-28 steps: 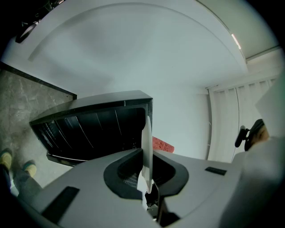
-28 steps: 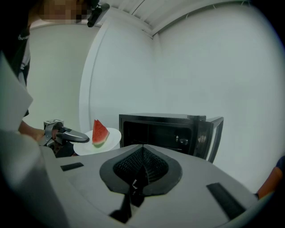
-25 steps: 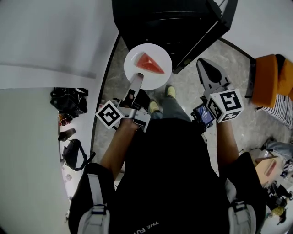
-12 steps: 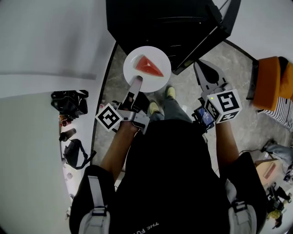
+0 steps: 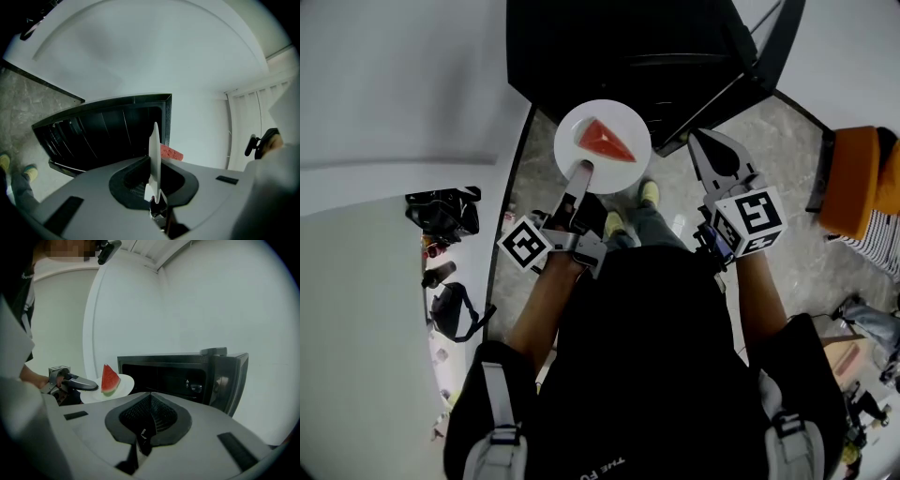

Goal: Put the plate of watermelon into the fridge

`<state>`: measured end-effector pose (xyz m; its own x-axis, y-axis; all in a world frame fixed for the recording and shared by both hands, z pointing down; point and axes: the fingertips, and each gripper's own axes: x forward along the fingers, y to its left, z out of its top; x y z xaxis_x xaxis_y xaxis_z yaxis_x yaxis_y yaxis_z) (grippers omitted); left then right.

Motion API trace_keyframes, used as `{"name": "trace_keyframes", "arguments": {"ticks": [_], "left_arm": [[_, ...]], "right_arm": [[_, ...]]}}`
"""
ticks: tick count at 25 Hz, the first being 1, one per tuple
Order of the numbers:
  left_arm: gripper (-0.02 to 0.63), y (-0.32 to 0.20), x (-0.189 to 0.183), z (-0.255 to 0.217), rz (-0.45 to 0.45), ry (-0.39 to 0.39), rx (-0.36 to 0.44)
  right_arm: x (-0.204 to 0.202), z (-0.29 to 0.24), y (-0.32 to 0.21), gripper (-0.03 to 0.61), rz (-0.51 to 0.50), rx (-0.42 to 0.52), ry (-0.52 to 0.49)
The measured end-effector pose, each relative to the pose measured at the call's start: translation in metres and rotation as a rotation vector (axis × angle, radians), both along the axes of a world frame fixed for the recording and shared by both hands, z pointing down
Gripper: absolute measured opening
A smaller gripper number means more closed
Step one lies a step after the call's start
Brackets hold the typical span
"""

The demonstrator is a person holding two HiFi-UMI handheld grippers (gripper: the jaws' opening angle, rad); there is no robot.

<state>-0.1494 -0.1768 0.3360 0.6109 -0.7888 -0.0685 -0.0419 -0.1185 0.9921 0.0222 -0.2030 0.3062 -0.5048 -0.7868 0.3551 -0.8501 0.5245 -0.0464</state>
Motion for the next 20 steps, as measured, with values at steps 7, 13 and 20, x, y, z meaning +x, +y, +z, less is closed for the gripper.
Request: {"name": "trace_keyframes", "arguments": {"ticks": [7,13,20], "left_arm": [[0.028,0.0,-0.001,0.001,-0.005,-0.013,0.01],[0.028,-0.01,0.006,0.006,-0.016,-0.006,-0.008],[0.028,-0.061,0.038,0.039,-0.033,-0.027,-0.074]], "right_arm": [[-0.005,0.001,0.001,0.012,-0.015,0.009,0.003],[-0.003,0.003,-0.011,0.012,-0.032,-0.004,0.002],[0.027,0.042,-0.061,0.012,-0.04,-0.079,-0.024]]}}
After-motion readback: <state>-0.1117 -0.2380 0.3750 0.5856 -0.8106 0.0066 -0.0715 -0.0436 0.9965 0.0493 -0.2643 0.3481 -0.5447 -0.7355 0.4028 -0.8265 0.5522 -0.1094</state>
